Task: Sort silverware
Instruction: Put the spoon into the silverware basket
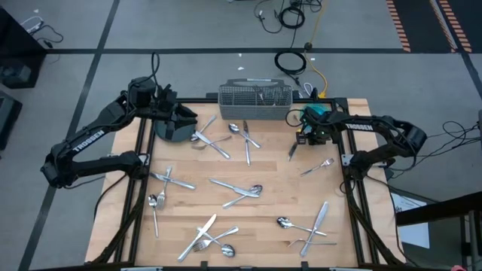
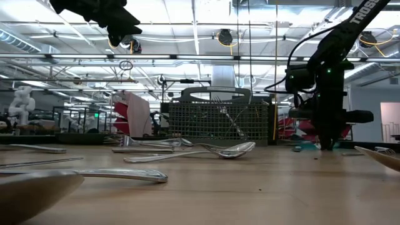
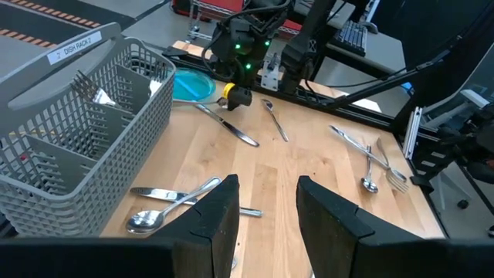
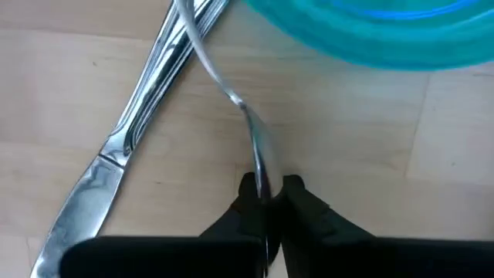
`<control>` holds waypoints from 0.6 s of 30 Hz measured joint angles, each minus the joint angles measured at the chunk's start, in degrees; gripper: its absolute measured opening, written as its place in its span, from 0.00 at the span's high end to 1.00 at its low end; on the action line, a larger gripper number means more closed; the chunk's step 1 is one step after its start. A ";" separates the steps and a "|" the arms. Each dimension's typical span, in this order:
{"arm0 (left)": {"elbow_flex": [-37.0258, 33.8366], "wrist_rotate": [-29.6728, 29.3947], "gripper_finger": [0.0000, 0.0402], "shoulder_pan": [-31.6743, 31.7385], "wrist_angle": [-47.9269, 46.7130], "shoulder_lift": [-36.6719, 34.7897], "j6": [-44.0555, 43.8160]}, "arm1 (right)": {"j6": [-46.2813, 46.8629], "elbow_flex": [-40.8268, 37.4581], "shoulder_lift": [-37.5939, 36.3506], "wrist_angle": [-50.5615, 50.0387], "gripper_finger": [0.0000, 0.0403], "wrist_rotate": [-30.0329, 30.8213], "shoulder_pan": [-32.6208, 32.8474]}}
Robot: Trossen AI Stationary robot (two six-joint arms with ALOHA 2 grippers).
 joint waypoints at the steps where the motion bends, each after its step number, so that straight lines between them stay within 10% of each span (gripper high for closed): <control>1: 0.00 0.01 0.66 -0.02 0.00 0.03 0.00 | -0.11 0.00 -0.37 -0.35 0.97 -0.13 0.00; 8: 0.00 0.01 0.66 0.00 -0.02 0.05 0.00 | -0.77 1.65 -5.24 -8.35 0.99 -1.34 3.51; 18: 0.00 0.01 0.66 0.00 0.08 0.05 0.00 | 0.19 24.15 -13.53 -39.58 1.00 15.76 13.94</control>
